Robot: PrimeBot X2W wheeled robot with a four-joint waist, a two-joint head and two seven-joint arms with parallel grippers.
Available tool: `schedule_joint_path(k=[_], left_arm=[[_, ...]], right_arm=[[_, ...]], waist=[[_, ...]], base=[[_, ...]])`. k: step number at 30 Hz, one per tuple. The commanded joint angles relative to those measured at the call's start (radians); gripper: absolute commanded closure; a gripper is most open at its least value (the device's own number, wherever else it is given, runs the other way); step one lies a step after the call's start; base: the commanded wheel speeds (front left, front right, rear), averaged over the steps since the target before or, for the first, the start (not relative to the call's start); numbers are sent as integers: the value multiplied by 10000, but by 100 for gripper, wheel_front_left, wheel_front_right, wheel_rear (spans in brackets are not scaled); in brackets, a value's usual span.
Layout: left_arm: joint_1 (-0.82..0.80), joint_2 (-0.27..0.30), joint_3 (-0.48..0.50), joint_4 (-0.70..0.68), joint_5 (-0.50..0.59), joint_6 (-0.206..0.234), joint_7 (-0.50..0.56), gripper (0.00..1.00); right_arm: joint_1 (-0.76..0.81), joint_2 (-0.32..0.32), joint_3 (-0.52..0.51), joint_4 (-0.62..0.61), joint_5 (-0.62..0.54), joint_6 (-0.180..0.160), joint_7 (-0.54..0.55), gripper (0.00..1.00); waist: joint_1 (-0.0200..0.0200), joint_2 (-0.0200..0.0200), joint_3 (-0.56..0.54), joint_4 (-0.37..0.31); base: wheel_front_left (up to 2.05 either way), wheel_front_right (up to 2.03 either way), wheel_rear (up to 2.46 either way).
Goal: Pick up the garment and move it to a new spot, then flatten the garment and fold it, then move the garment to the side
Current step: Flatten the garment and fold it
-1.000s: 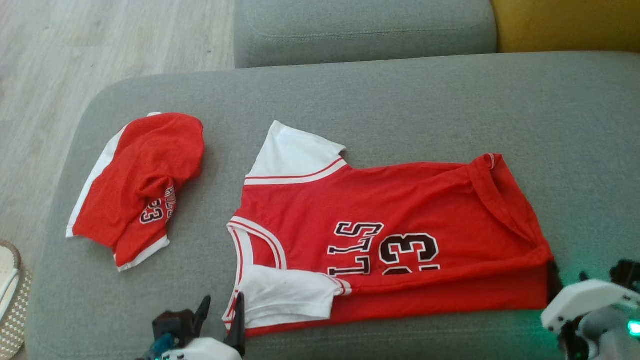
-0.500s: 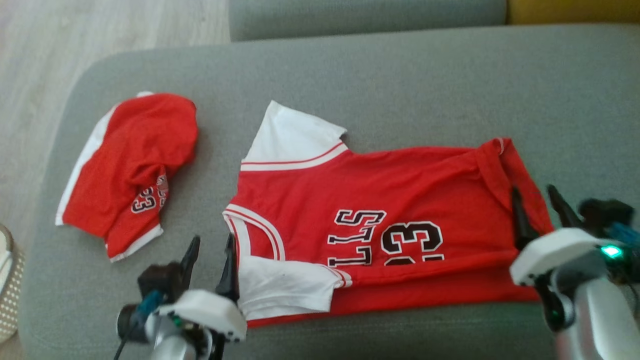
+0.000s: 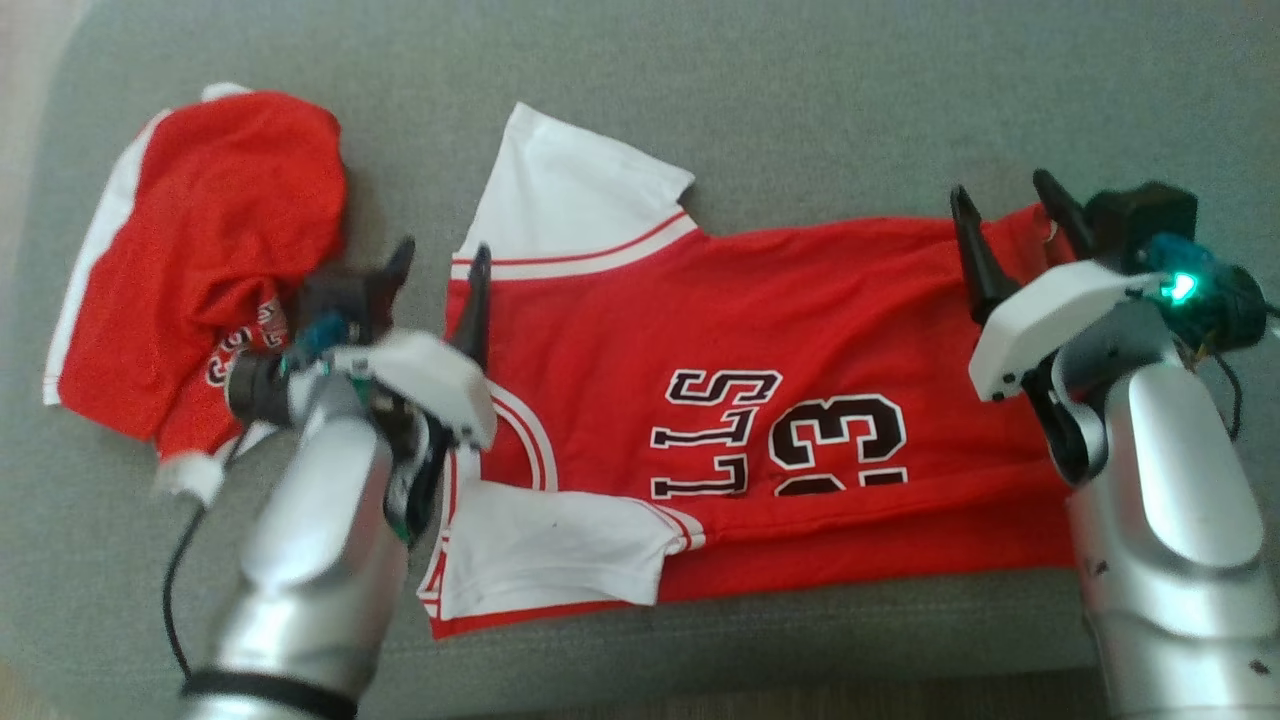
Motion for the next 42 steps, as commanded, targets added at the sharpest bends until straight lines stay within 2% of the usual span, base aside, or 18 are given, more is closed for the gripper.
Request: schedule_joint_path(k=[1,8,12,20,42], left_arm=[[-764,191,261,59,110,-96,91,0],[-2745,415,154,1804,285,-305,420,0],[-3612,557,141,2657,368,-320,196,0],[-4865,470,-153,4245,502,-493,-119,0],[-6358,535,-510,6003,467,-793,-609,0]], right_arm=[[-502,-51,280,-199,-111,-4,35,0],[-1160,-51,613,281,-96,-4,120,0],[-1462,-51,646,570,-169,-4,130,0],[-1714,-51,512,984,-378,-4,297,0],[-1859,-51,-7,850,-618,-4,575,0]], waist=[[0,0,379,-92],[0,0,1011,-517],[0,0,1333,-742],[0,0,1762,-957],[0,0,2342,-1381]], base=[[0,0,0],[0,0,0],[0,0,0],[0,0,0],[0,0,0]])
